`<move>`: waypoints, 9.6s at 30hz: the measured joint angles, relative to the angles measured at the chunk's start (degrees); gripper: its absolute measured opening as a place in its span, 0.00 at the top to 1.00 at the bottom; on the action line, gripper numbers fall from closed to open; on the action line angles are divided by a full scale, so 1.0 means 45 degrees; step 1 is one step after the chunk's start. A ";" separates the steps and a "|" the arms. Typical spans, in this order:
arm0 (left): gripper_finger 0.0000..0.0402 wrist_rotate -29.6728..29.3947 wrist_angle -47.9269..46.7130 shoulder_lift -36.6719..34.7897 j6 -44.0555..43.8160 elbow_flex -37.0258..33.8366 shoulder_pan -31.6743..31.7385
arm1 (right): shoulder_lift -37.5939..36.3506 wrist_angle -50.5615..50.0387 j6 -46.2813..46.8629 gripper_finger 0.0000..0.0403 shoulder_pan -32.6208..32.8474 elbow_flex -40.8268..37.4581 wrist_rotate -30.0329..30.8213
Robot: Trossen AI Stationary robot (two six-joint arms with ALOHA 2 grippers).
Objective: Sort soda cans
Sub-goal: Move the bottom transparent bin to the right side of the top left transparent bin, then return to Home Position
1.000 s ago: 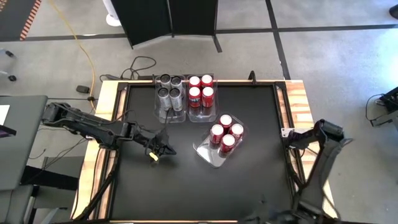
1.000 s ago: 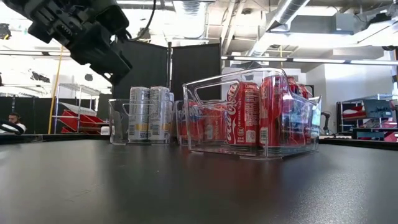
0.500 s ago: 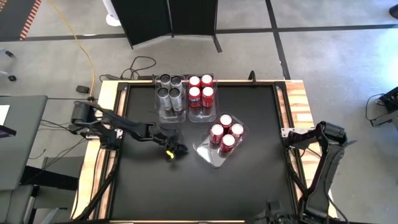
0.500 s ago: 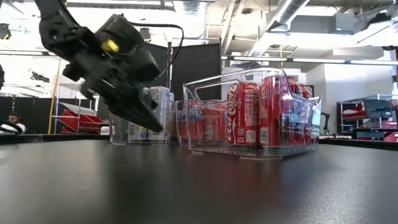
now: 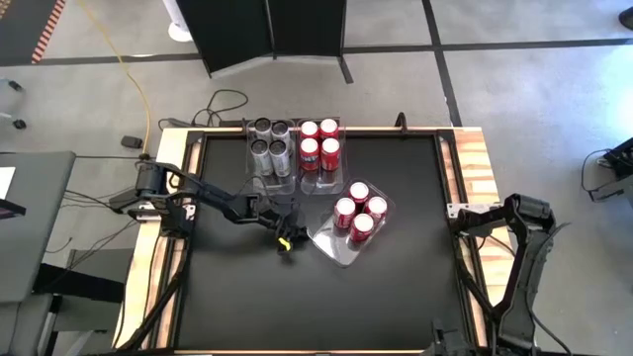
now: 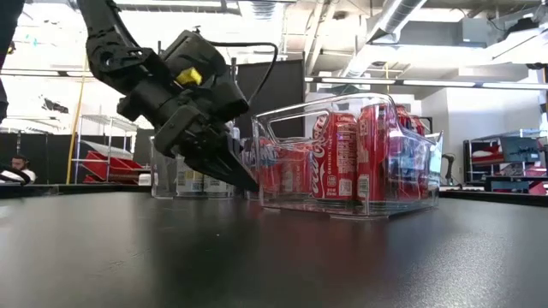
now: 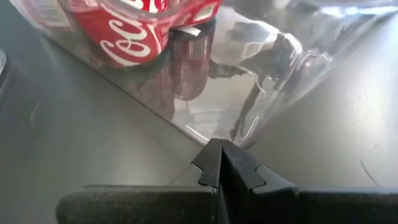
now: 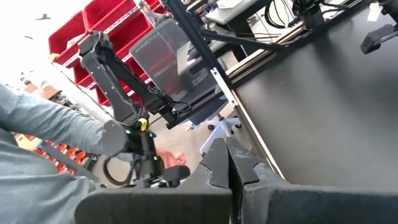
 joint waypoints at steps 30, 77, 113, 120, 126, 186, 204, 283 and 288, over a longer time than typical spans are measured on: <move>1.00 -0.0398 0.0739 -0.0008 -0.1216 0.0610 -0.1029 | -0.1195 -1.1434 1.0171 1.00 -0.2802 0.0010 -0.1517; 1.00 -0.0635 -0.1101 0.1901 -0.2676 0.4457 -0.1455 | -0.1166 -1.3075 1.0984 1.00 -0.6990 -0.3964 -0.6530; 1.00 -0.3327 -0.6315 -0.2847 -0.2316 0.4441 -0.2233 | -0.5370 -0.6181 -0.1720 1.00 -1.5746 -0.8852 -0.8168; 1.00 -0.3413 -0.7436 -0.3175 -0.3217 0.4442 -0.2277 | -0.5241 -0.5406 -0.3620 1.00 -1.7525 -0.8867 -0.8817; 1.00 -0.3418 -0.8047 -0.3175 -0.3381 0.4438 -0.2374 | -0.5270 -0.5206 -0.4646 1.00 -1.8237 -0.8864 -0.9487; 1.00 -0.5063 -1.3363 -1.3029 -0.0070 0.4301 -0.4426 | -0.3544 1.0847 -1.1675 1.00 -1.2999 -0.5960 -1.0390; 1.00 -0.5238 -0.8730 -1.6520 -0.0019 -0.1231 -0.4424 | -0.7131 0.4842 -1.6643 1.00 -1.1952 -0.5960 -1.2690; 1.00 -0.7236 -0.8050 -2.0730 -0.2045 -0.6846 -0.4196 | -1.2484 1.0304 -1.3913 1.00 -1.7398 -1.5394 -1.8564; 1.00 -0.7237 -0.8792 -2.1526 -0.2061 -0.6845 -0.4211 | -1.2507 1.1478 -1.3431 1.00 -1.7925 -1.6416 -1.8716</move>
